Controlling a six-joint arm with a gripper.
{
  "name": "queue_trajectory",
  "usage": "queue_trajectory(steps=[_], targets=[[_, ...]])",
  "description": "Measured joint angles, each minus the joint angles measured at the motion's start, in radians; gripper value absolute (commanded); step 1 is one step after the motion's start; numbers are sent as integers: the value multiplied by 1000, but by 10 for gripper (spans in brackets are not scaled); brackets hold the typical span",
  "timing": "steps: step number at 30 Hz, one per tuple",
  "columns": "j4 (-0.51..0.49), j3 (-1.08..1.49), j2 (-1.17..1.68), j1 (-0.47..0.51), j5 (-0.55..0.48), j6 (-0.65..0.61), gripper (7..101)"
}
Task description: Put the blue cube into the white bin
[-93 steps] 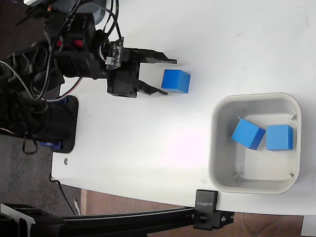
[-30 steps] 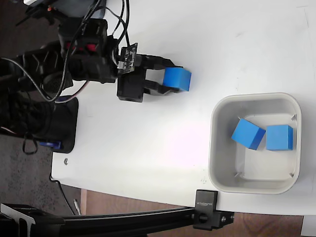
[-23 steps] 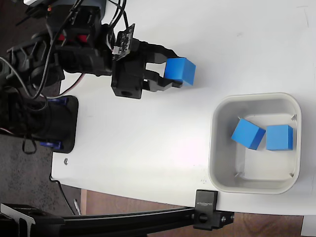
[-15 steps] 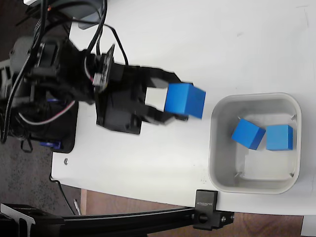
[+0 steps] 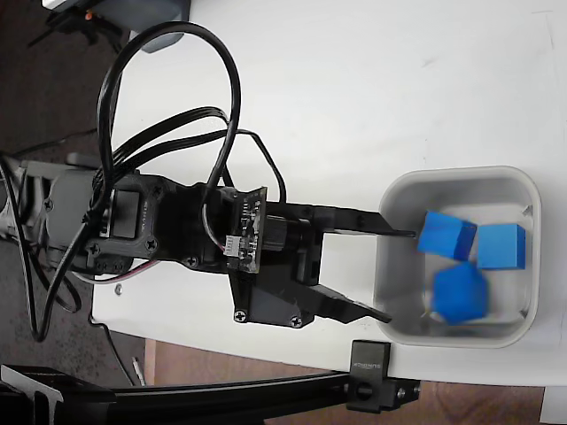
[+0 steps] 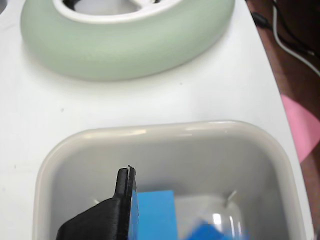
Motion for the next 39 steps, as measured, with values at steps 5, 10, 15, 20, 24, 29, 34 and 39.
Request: queue_trajectory(steps=[5, 10, 15, 20, 24, 29, 34, 39], targets=[[12, 52, 51, -25, 9, 0, 1003], [17, 179, 189, -41, 21, 0, 1003], [92, 373, 390, -66, 15, -5, 1003], [153, 658, 623, -106, 15, 6, 1003], [186, 887, 773, -107, 15, -14, 1003], [227, 1022, 871, -94, 15, -67, 1003], [264, 1204, 1115, -60, 15, -57, 1003], [350, 1396, 1489, -60, 15, -31, 1003]])
